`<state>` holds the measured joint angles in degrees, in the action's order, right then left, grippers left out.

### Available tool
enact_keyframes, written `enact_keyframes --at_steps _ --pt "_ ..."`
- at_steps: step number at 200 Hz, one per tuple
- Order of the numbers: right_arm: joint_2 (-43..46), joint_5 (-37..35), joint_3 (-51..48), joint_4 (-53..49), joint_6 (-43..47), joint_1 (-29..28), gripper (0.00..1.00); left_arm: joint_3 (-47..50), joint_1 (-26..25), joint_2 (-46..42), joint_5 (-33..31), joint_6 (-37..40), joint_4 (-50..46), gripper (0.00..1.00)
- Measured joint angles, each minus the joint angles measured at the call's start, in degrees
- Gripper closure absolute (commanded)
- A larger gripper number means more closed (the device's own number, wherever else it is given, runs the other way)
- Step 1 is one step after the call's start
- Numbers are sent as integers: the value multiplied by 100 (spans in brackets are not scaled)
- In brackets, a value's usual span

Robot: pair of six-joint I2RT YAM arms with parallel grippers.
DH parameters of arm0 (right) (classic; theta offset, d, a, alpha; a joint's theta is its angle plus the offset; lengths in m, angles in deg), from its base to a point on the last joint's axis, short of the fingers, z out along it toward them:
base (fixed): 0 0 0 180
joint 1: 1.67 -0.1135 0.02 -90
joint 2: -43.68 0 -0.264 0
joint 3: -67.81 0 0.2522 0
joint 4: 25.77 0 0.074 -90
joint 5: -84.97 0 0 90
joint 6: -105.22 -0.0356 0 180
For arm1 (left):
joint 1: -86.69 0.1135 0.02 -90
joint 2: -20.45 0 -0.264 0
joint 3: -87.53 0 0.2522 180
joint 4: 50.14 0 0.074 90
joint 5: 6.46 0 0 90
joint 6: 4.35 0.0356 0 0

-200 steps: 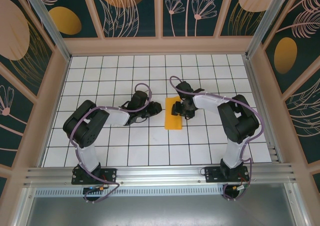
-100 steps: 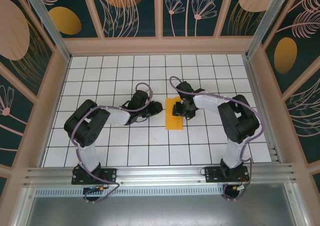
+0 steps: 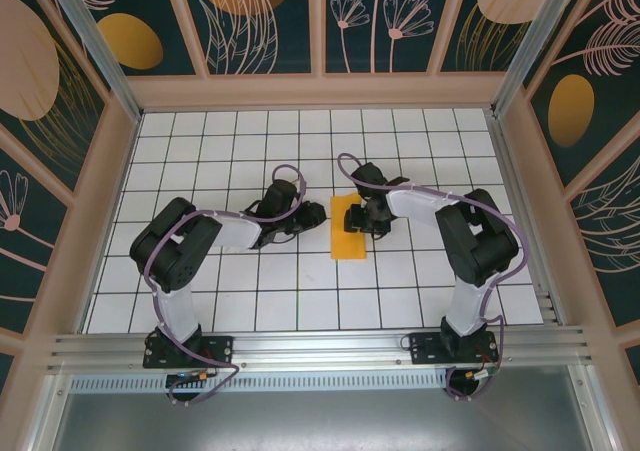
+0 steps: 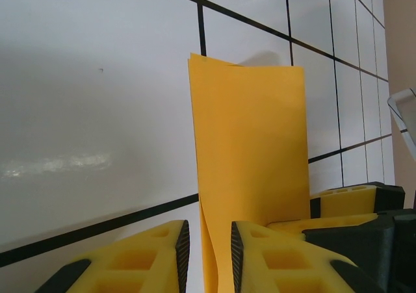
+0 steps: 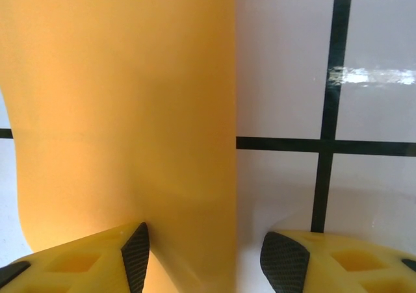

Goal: Fold a paper plane with a square sheet of paper (pick it up from the middle)
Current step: Hold the square sheet of paper at the center of the table.

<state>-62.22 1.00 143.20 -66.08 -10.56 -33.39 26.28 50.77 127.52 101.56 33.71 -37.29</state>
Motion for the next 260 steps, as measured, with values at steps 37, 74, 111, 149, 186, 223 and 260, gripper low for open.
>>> enact_keyframes --at_steps 37,74,111,149,186,223,260 --pt "0 0 0 0 -2 0 41 -11 0 48 90 -2 20 73" --pt "0 -2 0 0 -31 0 42 -22 0 68 175 -22 42 74" --pt "0 -4 0 7 -125 0 41 -46 -4 76 254 -42 63 74" --pt "0 2 0 24 -177 -4 38 -136 -33 151 262 -44 66 74" --pt "0 -4 0 28 -177 -11 39 -214 -76 256 302 -52 68 74" --pt "0 -15 -2 26 -175 -11 41 -304 -120 348 396 -83 68 74" --pt "0 -20 -2 24 -175 -11 41 -411 -155 380 461 -83 72 77"
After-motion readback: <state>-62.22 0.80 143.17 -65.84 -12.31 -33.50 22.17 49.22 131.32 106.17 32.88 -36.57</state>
